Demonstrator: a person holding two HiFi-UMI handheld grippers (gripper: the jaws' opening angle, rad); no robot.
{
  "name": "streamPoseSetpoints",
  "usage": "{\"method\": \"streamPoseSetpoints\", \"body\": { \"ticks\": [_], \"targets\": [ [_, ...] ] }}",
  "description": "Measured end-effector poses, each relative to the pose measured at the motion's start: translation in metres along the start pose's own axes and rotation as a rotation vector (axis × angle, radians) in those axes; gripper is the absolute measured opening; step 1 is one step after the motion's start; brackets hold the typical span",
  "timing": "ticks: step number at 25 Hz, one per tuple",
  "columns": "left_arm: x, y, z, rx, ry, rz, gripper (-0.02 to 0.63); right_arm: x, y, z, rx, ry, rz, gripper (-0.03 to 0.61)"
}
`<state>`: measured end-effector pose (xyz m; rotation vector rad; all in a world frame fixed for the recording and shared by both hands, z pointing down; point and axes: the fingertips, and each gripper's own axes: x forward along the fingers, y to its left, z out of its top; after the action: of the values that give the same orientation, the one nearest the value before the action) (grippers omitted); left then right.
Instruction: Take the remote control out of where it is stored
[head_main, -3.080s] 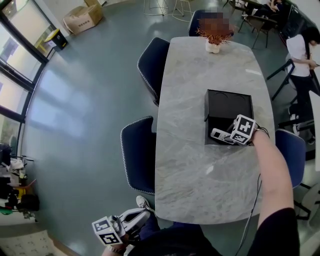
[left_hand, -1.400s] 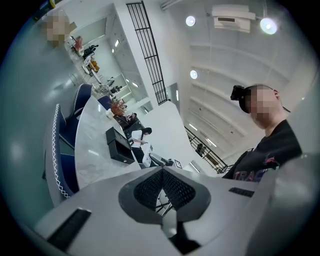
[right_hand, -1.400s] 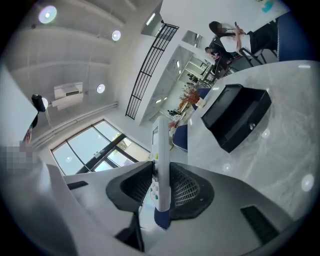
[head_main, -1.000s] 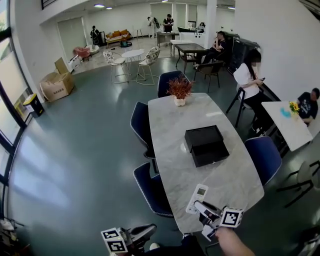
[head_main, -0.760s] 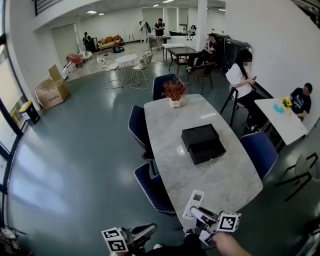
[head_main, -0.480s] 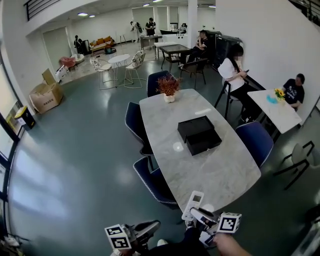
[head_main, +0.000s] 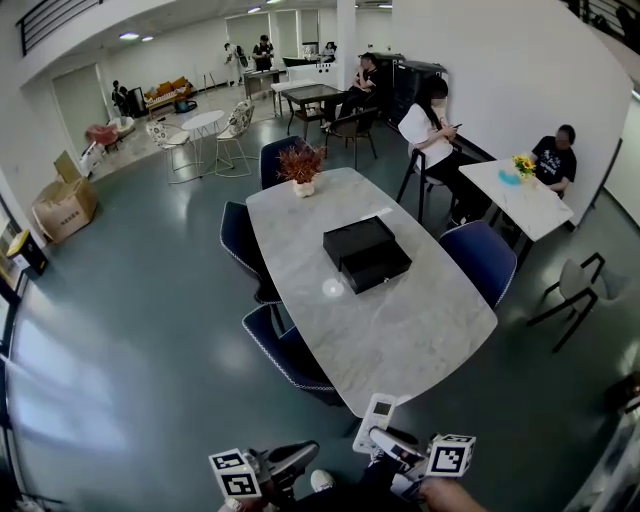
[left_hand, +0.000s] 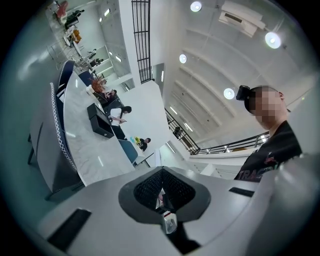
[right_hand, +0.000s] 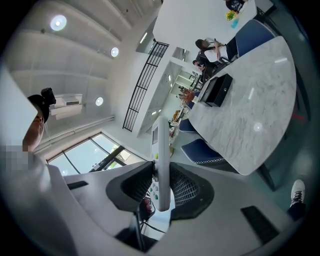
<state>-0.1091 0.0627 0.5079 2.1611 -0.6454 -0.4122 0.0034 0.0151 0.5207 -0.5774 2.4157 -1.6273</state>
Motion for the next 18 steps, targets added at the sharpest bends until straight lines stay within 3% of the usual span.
{"method": "streamPoseSetpoints", "body": {
  "ticks": [4, 8, 11, 18],
  "targets": [
    [0.018, -0.011, -0.004, 0.011, 0.023, -0.02, 0.005, -0.022, 0.002, 0.005, -0.077, -0.005, -0.044, 0.115],
    [0.041, -0.016, -0.009, 0.019, 0.034, -0.023, 0.005, -0.036, 0.004, 0.008, -0.025, -0.021, 0.003, 0.115],
    [0.06, -0.021, -0.013, 0.022, 0.03, -0.024, 0.005, -0.051, 0.001, 0.017, -0.064, 0.001, -0.008, 0.115],
    [0.104, -0.034, -0.028, 0.025, 0.016, -0.026, 0.005, -0.082, 0.004, 0.031, -0.019, 0.014, 0.087, 0.115]
  ]
}}
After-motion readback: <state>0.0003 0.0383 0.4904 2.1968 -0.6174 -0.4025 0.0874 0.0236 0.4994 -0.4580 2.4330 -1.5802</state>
